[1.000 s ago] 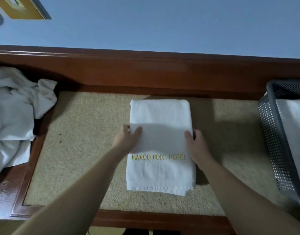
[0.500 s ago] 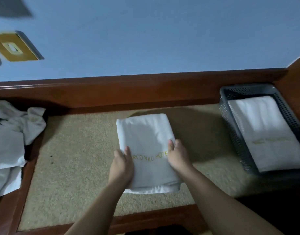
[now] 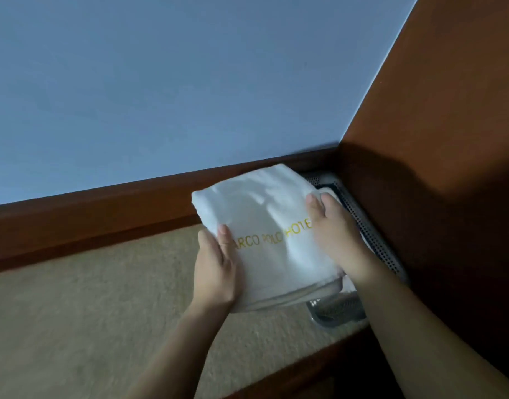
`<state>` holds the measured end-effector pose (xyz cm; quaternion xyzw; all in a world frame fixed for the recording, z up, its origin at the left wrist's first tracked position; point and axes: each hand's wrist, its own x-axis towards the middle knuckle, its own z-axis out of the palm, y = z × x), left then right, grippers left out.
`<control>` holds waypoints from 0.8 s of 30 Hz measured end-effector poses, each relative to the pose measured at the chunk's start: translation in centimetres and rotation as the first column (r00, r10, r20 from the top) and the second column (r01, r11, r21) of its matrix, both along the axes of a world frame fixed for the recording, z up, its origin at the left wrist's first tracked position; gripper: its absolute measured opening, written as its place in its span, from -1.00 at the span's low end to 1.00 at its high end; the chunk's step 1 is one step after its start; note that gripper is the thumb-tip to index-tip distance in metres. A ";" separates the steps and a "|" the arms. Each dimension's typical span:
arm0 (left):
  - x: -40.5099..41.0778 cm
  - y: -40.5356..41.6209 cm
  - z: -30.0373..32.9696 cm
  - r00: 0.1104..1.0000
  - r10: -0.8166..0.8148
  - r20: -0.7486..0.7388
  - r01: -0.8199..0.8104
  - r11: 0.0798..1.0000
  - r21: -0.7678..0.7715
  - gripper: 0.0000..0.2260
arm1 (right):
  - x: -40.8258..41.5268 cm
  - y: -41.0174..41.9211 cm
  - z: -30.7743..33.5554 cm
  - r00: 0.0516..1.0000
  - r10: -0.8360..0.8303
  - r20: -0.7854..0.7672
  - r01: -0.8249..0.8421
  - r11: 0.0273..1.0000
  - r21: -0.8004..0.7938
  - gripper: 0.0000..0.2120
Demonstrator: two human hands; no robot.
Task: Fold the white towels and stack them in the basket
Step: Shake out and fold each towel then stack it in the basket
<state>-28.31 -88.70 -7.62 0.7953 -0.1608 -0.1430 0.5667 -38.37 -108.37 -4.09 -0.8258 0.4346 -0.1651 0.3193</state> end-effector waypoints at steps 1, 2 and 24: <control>-0.9 -2.6 0.3 1.000 -0.008 0.004 0.008 1.000 -0.030 -0.61 | -0.9 -2.6 0.7 1.000 -0.012 0.006 0.013 0.999 -0.037 -0.62; -1.8 -5.2 0.3 1.000 -0.019 0.004 0.020 0.998 -0.054 -0.63 | -1.8 -5.0 1.2 1.000 -0.026 0.011 0.026 0.998 -0.065 -0.61; -15.2 -17.7 -9.3 0.911 -0.255 -0.325 0.395 0.767 0.506 -0.58 | -13.3 -20.4 -15.9 0.975 0.027 -0.220 0.035 0.961 0.273 -0.46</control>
